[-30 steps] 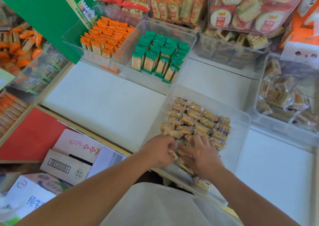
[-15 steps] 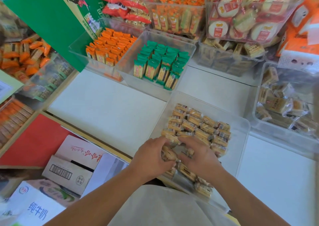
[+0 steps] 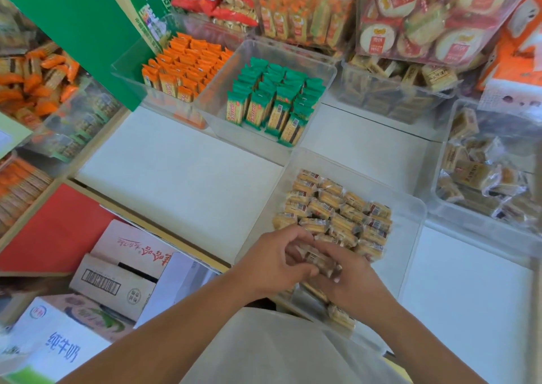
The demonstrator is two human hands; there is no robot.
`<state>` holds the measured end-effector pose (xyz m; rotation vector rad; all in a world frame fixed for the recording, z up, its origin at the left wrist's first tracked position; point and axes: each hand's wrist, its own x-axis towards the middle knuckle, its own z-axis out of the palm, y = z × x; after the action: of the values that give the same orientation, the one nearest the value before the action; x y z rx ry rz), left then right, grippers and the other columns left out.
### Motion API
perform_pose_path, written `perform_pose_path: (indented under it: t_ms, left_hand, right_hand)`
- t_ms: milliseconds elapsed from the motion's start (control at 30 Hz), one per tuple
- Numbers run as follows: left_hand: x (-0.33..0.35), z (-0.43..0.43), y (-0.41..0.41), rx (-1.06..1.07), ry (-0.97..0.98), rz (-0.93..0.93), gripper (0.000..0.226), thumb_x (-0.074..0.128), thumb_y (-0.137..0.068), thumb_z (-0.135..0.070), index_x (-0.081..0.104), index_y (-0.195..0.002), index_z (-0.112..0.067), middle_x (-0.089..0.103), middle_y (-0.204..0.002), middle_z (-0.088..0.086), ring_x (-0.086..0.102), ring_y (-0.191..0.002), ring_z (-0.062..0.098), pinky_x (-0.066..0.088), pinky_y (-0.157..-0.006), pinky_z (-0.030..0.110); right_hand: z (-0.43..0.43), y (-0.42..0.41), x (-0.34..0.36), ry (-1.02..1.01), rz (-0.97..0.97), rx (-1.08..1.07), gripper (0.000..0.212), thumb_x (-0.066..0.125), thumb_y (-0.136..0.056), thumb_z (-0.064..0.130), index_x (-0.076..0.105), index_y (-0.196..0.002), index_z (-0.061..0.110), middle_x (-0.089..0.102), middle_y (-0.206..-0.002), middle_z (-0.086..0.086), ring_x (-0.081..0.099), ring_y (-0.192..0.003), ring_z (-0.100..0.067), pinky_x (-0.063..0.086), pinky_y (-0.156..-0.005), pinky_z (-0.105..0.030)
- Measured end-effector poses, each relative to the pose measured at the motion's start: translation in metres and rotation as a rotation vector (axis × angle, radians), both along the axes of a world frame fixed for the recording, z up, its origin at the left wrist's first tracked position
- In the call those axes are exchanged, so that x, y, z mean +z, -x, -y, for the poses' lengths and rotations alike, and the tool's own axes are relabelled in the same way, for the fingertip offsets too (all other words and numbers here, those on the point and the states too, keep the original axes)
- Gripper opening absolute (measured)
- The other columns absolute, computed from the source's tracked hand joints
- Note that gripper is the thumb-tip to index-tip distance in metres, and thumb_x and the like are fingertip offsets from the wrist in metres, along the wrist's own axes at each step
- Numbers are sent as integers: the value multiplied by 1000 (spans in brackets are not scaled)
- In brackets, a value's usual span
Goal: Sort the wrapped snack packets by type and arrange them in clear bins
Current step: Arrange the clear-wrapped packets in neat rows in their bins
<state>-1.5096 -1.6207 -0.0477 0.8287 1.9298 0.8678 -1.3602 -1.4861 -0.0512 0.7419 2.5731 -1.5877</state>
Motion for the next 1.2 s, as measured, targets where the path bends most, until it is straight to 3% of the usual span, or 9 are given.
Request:
perform_pose_path:
  t_ms: [67,167,267,500,700,800,933,1033,1200]
  left_hand:
    - [-7,3,1,-108,86,-106,43,75,-92,-34,59,-131,-33,67,-116,-16,65,-100,0,56,-88,23]
    - [-24,-7,-1,-380,275,-345,28,68,-95,-31,64,-123,-26,66,-117,-5,63,-106,16,53,-87,32]
    - [-40,-25,-10,-506,381,-340,29,71,-92,-35,63,-120,-34,67,-111,-6,64,-99,17,57,-87,39]
    - [-58,-34,-17,-511,397,-420,40,75,-79,-13,44,-95,-34,65,-89,-4,64,-80,17,60,-72,42]
    - [-58,-37,-22,-621,296,-532,31,68,-88,-18,49,-109,-32,67,-91,-2,63,-82,21,57,-72,36]
    - [-53,-33,-20,-622,214,-500,31,68,-89,-22,60,-119,-29,69,-102,-4,64,-90,16,54,-73,31]
    - [-46,-23,-15,-424,31,-283,23,74,-87,-21,73,-110,-23,64,-99,-13,59,-91,4,52,-79,22]
    - [-44,-16,-14,-325,29,-150,22,76,-89,-20,74,-110,-24,61,-99,-17,60,-94,0,53,-86,22]
    - [-44,-20,-22,-394,36,-203,22,77,-89,-22,73,-110,-29,50,-105,-14,52,-97,3,47,-83,22]
  right_hand:
    - [0,-20,2,24,74,-145,56,78,-84,11,57,-112,55,68,-99,30,62,-92,10,46,-72,-5]
    - [-3,-50,5,114,86,-349,46,74,-85,4,62,-112,39,68,-90,24,63,-78,8,46,-66,-5]
    - [2,-63,1,129,77,-415,44,75,-85,5,63,-111,38,69,-92,27,63,-80,0,48,-69,-9]
    - [-2,-72,-4,159,100,-496,47,79,-84,8,64,-112,41,69,-94,28,61,-79,-1,46,-68,-8]
    - [-7,-72,-2,229,76,-581,48,80,-83,5,65,-111,40,72,-90,23,66,-68,-8,49,-62,-10]
    - [-8,-75,-2,247,71,-593,49,79,-83,1,66,-112,38,73,-90,18,67,-68,-11,50,-62,-12]
    - [-7,-74,1,249,76,-575,48,77,-83,0,67,-112,37,72,-88,20,67,-66,-13,49,-61,-11]
    - [-7,-74,2,260,69,-597,49,77,-83,-1,68,-111,38,73,-89,16,69,-67,-18,51,-61,-13]
    - [-5,-75,8,203,70,-492,51,75,-82,-3,69,-110,39,72,-95,19,67,-73,-11,51,-68,-13]
